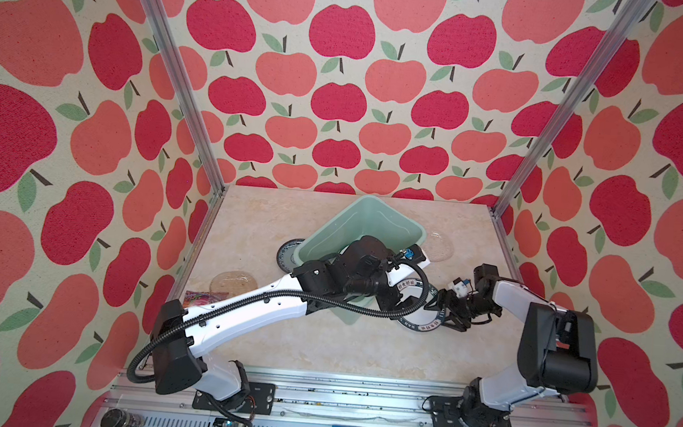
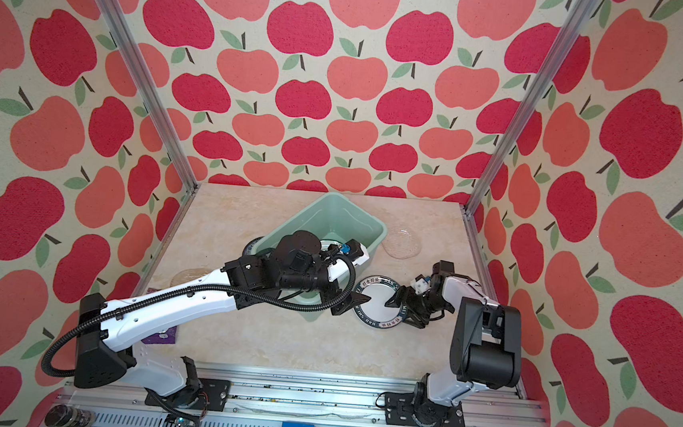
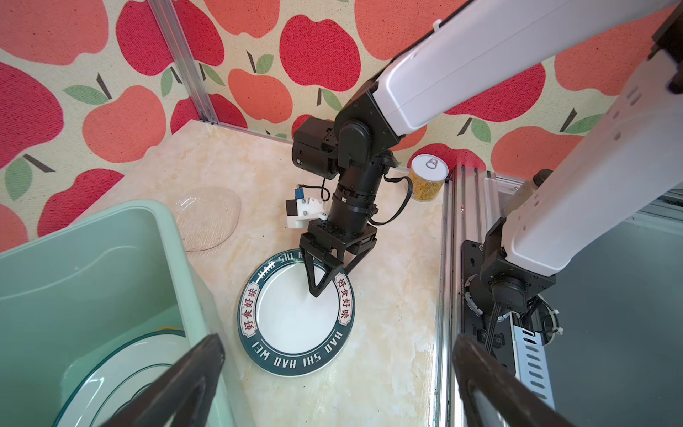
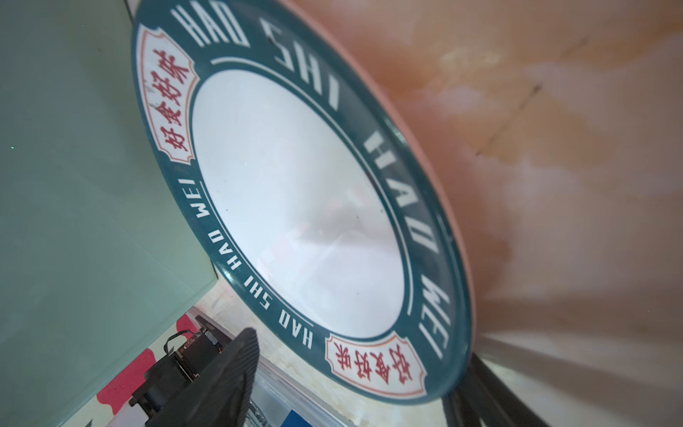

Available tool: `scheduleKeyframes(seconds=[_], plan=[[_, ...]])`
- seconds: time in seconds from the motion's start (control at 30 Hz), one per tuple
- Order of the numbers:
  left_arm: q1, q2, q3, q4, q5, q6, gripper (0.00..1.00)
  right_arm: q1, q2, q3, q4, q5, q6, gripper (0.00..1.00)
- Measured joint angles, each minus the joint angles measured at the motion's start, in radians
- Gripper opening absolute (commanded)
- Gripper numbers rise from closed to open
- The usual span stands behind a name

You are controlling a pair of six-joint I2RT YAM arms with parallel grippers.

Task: Place the plates into the plastic bin on the countertop
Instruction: 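Lift the tilted green-rimmed plate with the right gripper toward the bin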

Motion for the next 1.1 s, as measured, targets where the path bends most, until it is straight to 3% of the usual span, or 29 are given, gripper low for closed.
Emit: scheduleKeyframes(seconds=[0.2, 0.37, 1.1], plan=[[-0.005, -0.033, -0.019, 0.005, -0.019, -0.005, 0.99, 0.000, -0.136, -0.143, 0.158, -0.029, 0.153, 0.78], [-0.011, -0.043, -0.023, 0.005, -0.033, -0.005, 0.99, 0.000, -0.161, -0.186, 0.244, -0.063, 0.214, 0.78], [-0.048, 0.010, 0.026, -0.048, -0.077, -0.005, 0.99, 0.000, -0.157, -0.214, 0.463, -0.130, 0.215, 0.72]])
